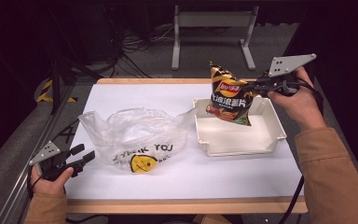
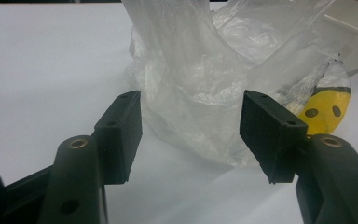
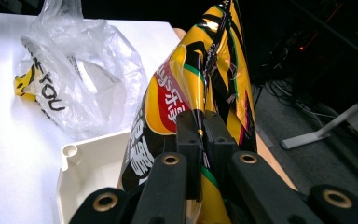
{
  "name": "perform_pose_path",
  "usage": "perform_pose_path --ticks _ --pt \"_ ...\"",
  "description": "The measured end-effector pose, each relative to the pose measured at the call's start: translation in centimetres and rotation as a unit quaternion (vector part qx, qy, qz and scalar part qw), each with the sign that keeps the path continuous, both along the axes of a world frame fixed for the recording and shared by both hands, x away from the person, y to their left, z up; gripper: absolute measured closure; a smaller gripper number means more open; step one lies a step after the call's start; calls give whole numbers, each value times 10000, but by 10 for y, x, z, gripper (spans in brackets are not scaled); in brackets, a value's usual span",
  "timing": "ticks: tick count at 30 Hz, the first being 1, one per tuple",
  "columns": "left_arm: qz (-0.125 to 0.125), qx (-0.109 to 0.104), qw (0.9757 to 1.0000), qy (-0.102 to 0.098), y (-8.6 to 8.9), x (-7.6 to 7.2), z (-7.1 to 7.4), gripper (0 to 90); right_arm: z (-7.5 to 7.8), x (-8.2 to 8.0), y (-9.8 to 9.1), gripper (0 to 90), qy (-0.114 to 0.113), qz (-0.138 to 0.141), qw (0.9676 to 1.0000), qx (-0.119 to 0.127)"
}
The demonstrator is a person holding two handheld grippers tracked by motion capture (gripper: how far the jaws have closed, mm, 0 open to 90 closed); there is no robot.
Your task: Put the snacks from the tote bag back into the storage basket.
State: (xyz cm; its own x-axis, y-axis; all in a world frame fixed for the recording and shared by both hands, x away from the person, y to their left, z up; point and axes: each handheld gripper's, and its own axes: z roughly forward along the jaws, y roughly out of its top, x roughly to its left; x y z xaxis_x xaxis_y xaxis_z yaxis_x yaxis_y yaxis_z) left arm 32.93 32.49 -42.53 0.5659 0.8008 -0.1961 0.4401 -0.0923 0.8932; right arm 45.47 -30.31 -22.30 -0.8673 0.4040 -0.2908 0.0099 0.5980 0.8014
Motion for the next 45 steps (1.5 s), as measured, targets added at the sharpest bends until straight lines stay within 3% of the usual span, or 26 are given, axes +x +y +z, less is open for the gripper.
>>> perform_pose_path --ticks 11,20,23,36,45 --pt "88 14 10000 32 3 -7 -3 397 -31 18 7 872 272 208 9994 -19" --pt "84 100 9999 48 2 -8 -4 393 -46 29 10 871 353 297 9989 -36" --pt "70 125 9999 60 1 -6 -5 393 -55 36 14 869 444 366 9982 -150" --pt "90 125 9998 100 0 -4 -7 395 -72 55 28 844 577 535 9965 -264" --pt "117 112 9998 96 3 -8 -7 398 -73 67 29 771 217 256 9980 -530"
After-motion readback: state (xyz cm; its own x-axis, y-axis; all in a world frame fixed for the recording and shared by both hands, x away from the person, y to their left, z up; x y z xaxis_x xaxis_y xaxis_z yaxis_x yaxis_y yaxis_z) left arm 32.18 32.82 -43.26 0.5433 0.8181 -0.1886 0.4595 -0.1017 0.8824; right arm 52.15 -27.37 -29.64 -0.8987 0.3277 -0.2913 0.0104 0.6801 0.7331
